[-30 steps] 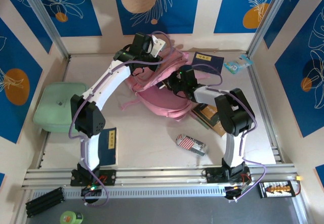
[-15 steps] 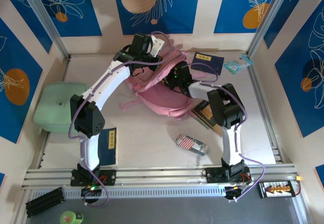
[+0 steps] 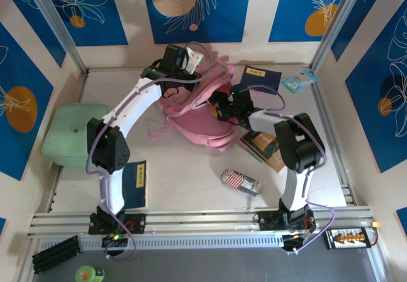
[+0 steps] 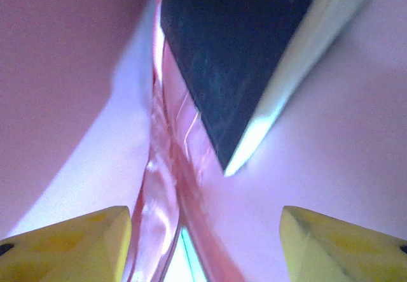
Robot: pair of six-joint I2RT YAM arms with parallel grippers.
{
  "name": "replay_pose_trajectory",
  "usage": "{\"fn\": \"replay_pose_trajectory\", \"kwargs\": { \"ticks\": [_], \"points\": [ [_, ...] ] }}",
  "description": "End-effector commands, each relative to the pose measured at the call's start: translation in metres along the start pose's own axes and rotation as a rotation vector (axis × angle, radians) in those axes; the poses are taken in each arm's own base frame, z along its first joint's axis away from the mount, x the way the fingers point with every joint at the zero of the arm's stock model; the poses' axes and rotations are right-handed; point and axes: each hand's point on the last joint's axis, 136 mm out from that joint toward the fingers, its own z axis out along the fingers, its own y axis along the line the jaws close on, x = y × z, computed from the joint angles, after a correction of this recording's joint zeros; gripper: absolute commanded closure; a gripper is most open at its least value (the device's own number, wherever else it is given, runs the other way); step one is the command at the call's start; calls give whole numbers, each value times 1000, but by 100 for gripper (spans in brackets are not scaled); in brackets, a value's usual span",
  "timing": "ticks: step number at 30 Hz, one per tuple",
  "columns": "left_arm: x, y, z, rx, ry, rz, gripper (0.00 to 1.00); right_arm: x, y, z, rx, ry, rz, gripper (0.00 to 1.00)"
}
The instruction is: Pack books, pencil case, and school supplies into a backpack
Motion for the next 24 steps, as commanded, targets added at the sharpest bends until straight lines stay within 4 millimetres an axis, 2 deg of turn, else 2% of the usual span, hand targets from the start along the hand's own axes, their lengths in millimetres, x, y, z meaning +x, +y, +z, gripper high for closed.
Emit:
{"fn": "replay_pose_trajectory", "kwargs": {
  "ticks": [1, 5, 7, 10, 12, 17, 19, 24],
  "points": [
    [-29, 17, -22, -37, -121, -14, 100, 9, -3, -35, 42, -31, -56, 36],
    [0, 20, -4, -35, -55, -36, 100, 4, -38, -84, 230, -171, -62, 32],
    [12, 17, 3, -16, -27, -66, 100, -2, -46, -107, 299, -246, -95, 30],
    [29, 13, 3, 4, 4, -133, 76, -11, -45, -136, 369, -331, -166, 27],
    [37, 10, -4, 8, 0, -183, 58, -16, -34, -149, 377, -360, -224, 24],
    [70, 12, -31, -29, -11, -351, 26, -20, -4, -160, 355, -370, -369, 15],
    [89, 18, -43, -65, 1, -415, 17, -21, 5, -158, 350, -359, -411, 12],
    [151, 35, -78, -193, 97, -538, 3, -19, 19, -148, 336, -340, -477, 6]
  ]
}}
